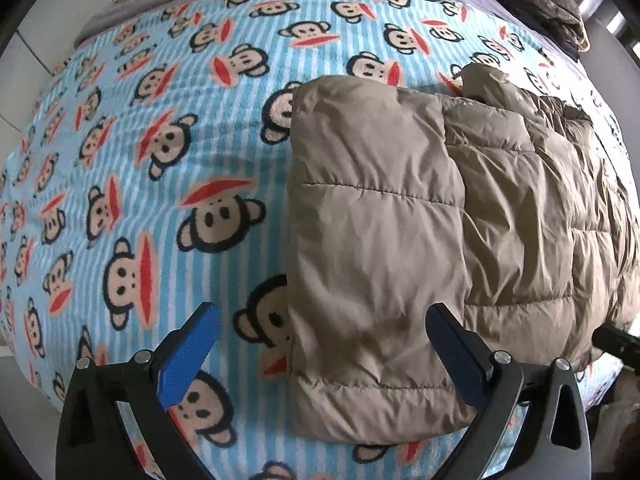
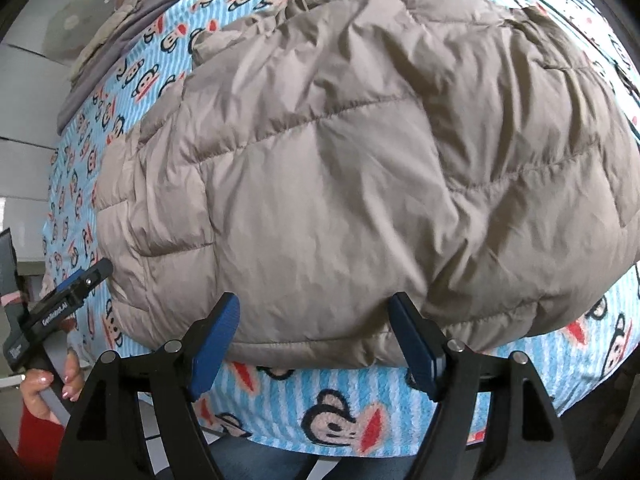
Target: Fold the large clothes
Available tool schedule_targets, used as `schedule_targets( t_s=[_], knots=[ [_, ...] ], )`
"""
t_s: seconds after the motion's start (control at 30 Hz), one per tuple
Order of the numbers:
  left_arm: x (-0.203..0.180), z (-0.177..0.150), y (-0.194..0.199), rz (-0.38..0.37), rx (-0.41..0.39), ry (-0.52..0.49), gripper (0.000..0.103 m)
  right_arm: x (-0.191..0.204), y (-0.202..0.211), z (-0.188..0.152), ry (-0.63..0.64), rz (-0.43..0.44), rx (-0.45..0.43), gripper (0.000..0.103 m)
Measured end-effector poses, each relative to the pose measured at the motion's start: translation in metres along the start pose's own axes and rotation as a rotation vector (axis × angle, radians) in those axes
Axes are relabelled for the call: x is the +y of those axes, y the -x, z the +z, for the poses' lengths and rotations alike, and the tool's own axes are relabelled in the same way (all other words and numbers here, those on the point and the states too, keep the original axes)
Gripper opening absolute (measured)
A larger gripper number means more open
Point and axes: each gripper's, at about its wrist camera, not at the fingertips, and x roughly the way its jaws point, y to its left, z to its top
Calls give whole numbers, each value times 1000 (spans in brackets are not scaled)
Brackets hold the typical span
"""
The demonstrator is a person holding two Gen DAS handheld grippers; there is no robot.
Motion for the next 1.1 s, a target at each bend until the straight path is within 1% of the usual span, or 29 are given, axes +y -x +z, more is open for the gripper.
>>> schedule_targets(
  t_s=[0.03, 0.1, 0.17, 0.27, 0.33, 0.37, 0.5, 0.53, 0.63, 0.73, 0.77, 0.8, 0.9, 0.93, 0.97, 1.0, 1.03, 1.07, 1.1],
  knots=[
    [3, 0, -3, -24, 16, 13, 102, 1, -1, 0, 2, 1, 3, 80],
    [7, 1, -8, -107, 51, 34, 102, 0, -4, 0, -5, 4, 11, 80],
    [12, 2, -10, -172, 63, 56, 102, -3, -8, 0, -20, 5, 21, 80],
    [16, 8, -11, -235, 53, 32, 102, -7, -11, 1, -43, 11, 30, 80],
    [22, 16, -15, -291, 52, 10, 102, -8, -13, 3, -44, 10, 36, 80],
    [26, 21, -19, -330, 60, 13, 102, -8, -14, 3, -44, 9, 39, 80],
    [46, 37, -55, -552, 152, 79, 102, -10, -19, 6, -37, -3, 53, 80],
    [47, 40, -64, -583, 171, 85, 102, -9, -21, 7, -33, -7, 56, 80],
    [38, 48, -83, -681, 206, 55, 102, -9, -25, 7, -24, -19, 65, 80],
    [18, 53, -93, -794, 240, 10, 102, -9, -28, 8, -13, -27, 73, 80],
    [10, 53, -95, -806, 249, -9, 102, -8, -29, 9, -10, -28, 74, 80],
    [1, 54, -98, -793, 257, -38, 102, -8, -30, 9, -7, -30, 77, 80],
    [-23, 50, -107, -686, 268, -137, 102, -8, -32, 10, -1, -29, 83, 84],
    [-27, 49, -107, -666, 260, -150, 102, -6, -33, 11, 4, -33, 87, 85],
    [-28, 49, -105, -663, 253, -150, 101, -2, -35, 12, 8, -36, 92, 86],
    [-27, 50, -103, -663, 240, -146, 86, 0, -35, 13, 16, -38, 100, 87],
    [-24, 50, -99, -683, 229, -141, 74, 2, -35, 13, 21, -40, 106, 87],
    [-21, 50, -97, -719, 230, -121, 52, 4, -31, 14, 27, -33, 121, 87],
    [-17, 50, -96, -752, 233, -92, 42, 7, -28, 17, 26, -17, 123, 87]
  ],
)
